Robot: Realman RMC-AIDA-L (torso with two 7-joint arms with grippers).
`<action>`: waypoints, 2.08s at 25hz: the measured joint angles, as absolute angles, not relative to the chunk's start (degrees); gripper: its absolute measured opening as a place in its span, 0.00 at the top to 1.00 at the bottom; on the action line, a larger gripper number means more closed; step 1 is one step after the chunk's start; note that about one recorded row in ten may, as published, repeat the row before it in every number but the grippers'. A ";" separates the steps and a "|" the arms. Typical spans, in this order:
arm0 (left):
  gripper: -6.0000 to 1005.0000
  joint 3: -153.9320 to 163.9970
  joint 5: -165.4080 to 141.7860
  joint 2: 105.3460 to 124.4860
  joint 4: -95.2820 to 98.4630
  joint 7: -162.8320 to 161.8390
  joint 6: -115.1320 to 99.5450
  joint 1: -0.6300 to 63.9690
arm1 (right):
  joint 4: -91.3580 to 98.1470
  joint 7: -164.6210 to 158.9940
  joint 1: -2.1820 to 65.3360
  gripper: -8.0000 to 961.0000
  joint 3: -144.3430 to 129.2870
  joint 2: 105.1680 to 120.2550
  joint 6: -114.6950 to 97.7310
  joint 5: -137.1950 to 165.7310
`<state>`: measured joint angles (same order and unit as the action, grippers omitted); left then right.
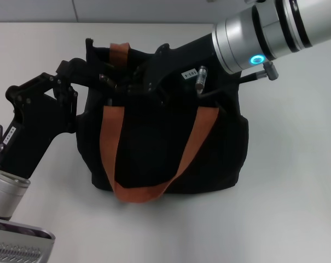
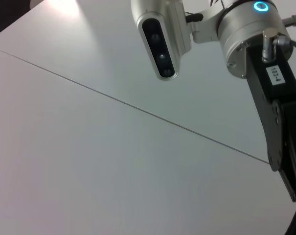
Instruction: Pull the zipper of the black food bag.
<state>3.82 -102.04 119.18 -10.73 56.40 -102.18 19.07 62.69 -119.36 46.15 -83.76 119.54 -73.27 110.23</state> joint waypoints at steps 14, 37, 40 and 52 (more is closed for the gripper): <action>0.98 3.82 -102.03 119.18 -10.86 56.43 -102.49 19.26 | 62.16 -118.75 46.67 0.77 -86.01 119.62 -69.13 107.36; 0.98 3.63 -102.04 119.18 -10.75 56.38 -102.24 18.98 | 62.08 -116.84 46.97 0.99 -86.62 119.39 -69.15 107.13; 0.98 3.58 -102.05 119.18 -10.63 56.35 -102.15 18.73 | 62.35 -116.88 46.70 0.99 -86.43 119.35 -69.67 107.14; 0.98 3.63 -102.15 119.18 -10.55 56.35 -102.02 18.14 | 63.29 -117.33 45.48 0.99 -85.12 119.27 -71.50 107.47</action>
